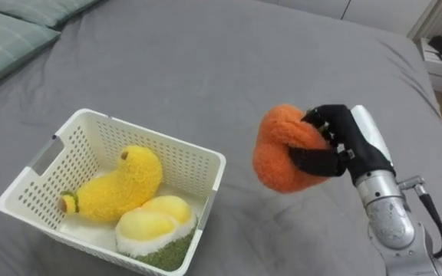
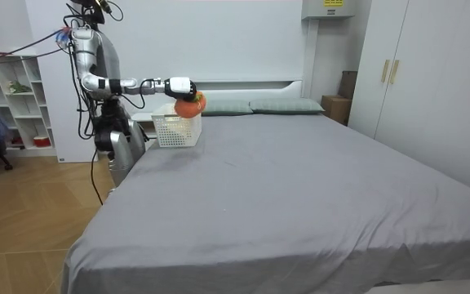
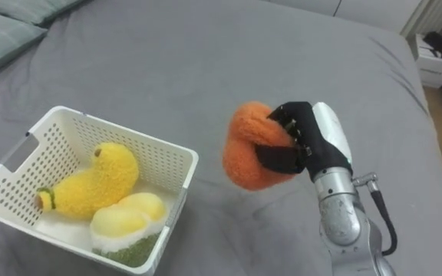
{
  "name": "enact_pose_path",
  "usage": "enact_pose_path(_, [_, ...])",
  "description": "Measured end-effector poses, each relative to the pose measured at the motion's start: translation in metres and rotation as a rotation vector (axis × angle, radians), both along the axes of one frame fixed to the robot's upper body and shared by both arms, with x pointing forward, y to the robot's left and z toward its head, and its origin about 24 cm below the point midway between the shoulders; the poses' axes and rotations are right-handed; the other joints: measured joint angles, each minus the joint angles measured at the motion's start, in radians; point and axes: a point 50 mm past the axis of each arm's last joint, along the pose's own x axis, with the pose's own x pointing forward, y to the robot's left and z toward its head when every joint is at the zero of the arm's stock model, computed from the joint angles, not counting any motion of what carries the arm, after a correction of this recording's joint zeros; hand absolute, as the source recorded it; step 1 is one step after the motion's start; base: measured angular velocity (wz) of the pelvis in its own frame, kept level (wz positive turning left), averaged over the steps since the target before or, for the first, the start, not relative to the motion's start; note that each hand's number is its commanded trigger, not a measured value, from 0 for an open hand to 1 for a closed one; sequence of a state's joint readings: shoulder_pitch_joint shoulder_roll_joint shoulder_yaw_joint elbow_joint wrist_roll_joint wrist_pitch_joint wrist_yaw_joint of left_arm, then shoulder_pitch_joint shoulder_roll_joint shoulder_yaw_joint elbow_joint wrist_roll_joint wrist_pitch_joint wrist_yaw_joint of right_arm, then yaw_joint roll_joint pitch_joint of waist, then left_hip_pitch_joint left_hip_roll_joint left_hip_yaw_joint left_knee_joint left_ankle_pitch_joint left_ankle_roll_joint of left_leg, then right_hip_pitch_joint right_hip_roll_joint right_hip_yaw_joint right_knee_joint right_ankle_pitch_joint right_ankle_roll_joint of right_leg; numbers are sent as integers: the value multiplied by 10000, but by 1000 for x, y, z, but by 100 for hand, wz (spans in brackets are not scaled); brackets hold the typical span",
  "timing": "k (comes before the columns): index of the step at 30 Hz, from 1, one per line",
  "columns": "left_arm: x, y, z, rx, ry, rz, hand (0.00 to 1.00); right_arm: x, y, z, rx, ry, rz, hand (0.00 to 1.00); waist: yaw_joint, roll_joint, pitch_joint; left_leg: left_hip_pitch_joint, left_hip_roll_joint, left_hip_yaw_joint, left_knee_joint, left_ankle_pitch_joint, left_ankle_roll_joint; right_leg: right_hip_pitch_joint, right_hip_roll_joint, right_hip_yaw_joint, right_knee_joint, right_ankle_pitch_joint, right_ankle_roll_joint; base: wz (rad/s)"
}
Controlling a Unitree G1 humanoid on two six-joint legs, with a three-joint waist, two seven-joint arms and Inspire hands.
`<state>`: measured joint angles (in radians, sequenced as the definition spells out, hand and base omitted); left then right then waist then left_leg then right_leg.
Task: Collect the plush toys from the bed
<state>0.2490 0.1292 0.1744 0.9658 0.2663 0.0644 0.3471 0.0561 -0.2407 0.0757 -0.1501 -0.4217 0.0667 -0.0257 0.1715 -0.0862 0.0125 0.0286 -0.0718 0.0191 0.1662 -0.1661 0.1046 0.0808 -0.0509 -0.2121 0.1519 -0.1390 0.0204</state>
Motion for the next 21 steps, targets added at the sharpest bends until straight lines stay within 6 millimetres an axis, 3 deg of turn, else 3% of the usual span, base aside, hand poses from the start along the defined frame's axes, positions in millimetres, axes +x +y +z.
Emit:
enact_pose_path(7, [2, 0, 0, -26, -39, -57, 0, 8, 11, 33, -29, -1403, 421, 100, 76, 82, 3, -62, 16, 24, -16, -5, -1, -14, 12, -54, -2, 0, -1, 0])
enact_pose_path(11, [5, -1, 0, -22, -56, -150, 0, 13, 25, 54, 11, -2306, 948, 100, 213, 146, -90, -170, 30, 48, 17, -2, -5, -127, 14, -122, -3, 4, -3, -1])
enact_pose_path(14, [9, -1, 0, -17, -142, -174, 0, 17, 40, 60, 188, -2552, 1582, 100, 329, 180, -143, -151, 36, 47, 26, 2, -7, -111, 15, -141, -10, 4, -3, 0])
enact_pose_path(21, [14, -2, -1, -73, -152, -203, 0, 17, 66, 74, 160, -3065, 2691, 100, 795, 175, -138, -171, 41, 22, -3, 1, -9, -134, 25, -130, -15, 3, -3, 1])
